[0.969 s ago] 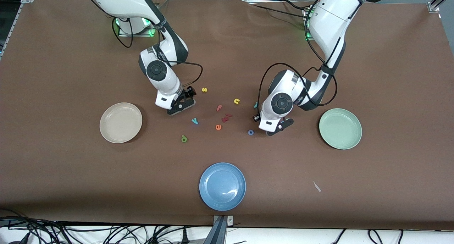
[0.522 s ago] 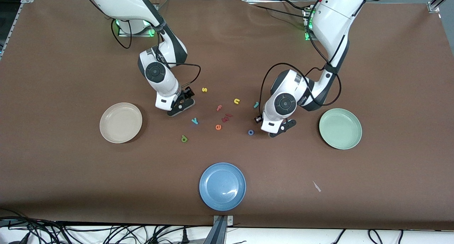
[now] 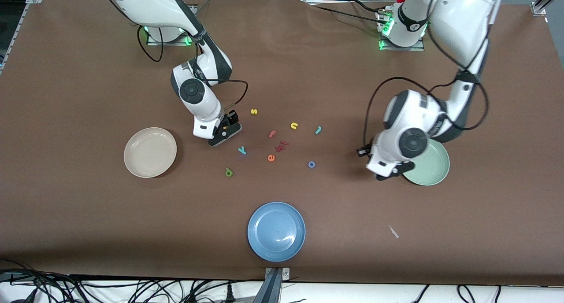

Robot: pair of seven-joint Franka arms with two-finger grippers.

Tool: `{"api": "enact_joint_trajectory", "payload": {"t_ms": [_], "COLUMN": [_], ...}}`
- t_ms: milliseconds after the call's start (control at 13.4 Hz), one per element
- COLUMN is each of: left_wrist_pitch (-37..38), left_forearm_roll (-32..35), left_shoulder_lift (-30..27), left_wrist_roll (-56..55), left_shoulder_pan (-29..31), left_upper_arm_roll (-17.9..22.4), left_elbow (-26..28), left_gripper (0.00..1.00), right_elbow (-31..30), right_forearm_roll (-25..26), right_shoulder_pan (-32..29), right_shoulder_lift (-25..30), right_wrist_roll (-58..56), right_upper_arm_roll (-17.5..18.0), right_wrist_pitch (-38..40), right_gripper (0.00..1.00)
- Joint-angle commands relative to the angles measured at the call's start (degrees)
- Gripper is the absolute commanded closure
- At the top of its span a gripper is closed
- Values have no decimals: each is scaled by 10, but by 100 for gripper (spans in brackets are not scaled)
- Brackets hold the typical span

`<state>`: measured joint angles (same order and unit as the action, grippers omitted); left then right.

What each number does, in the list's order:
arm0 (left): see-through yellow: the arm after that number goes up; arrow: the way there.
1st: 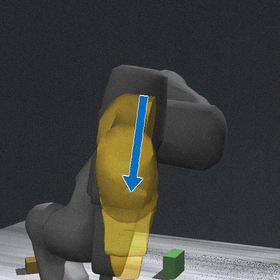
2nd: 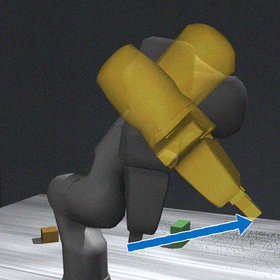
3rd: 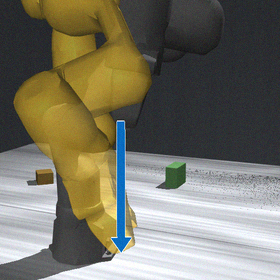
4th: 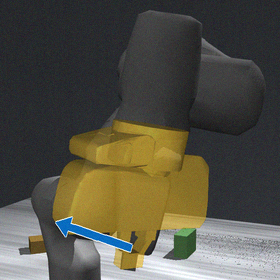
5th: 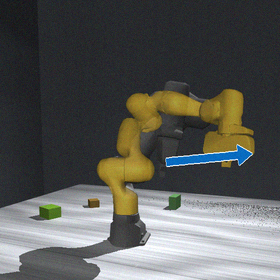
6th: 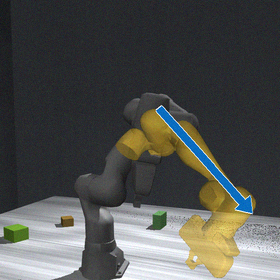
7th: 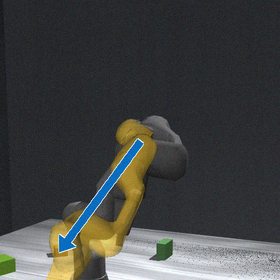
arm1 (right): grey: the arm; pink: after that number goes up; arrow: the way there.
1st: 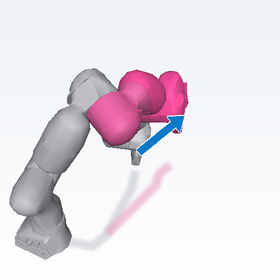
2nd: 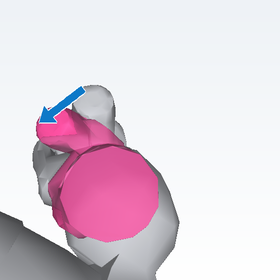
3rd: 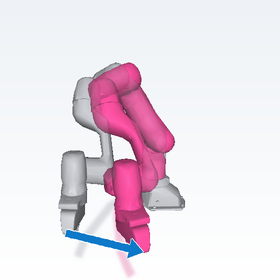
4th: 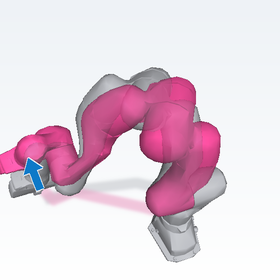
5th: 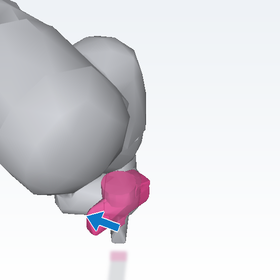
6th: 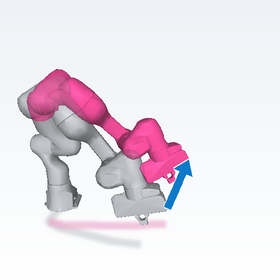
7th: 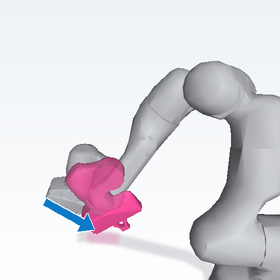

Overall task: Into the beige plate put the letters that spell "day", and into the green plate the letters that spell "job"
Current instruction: 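Place the pink p on the green plate with the left gripper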

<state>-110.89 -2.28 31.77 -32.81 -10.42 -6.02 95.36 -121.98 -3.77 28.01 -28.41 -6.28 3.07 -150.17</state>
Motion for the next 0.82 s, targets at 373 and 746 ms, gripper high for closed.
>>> {"api": "enact_joint_trajectory", "payload": {"t_ms": [373, 746], "left_wrist_pitch": [2, -24], "left_forearm_roll": [82, 83], "left_shoulder_lift": [7, 46], "left_wrist_roll": [243, 292], "left_shoulder_pan": [138, 170], "left_upper_arm_roll": [-8, -9], "left_elbow": [9, 18], "left_gripper": [100, 98], "right_elbow": [4, 4], "right_forearm_roll": [6, 6], "right_shoulder_pan": [-3, -2], "right_shoulder_lift": [-6, -5], "right_wrist_roll": [-24, -24], "right_upper_arm_roll": [0, 0], "right_wrist_pitch": [-5, -5], "right_gripper": [59, 73]}}
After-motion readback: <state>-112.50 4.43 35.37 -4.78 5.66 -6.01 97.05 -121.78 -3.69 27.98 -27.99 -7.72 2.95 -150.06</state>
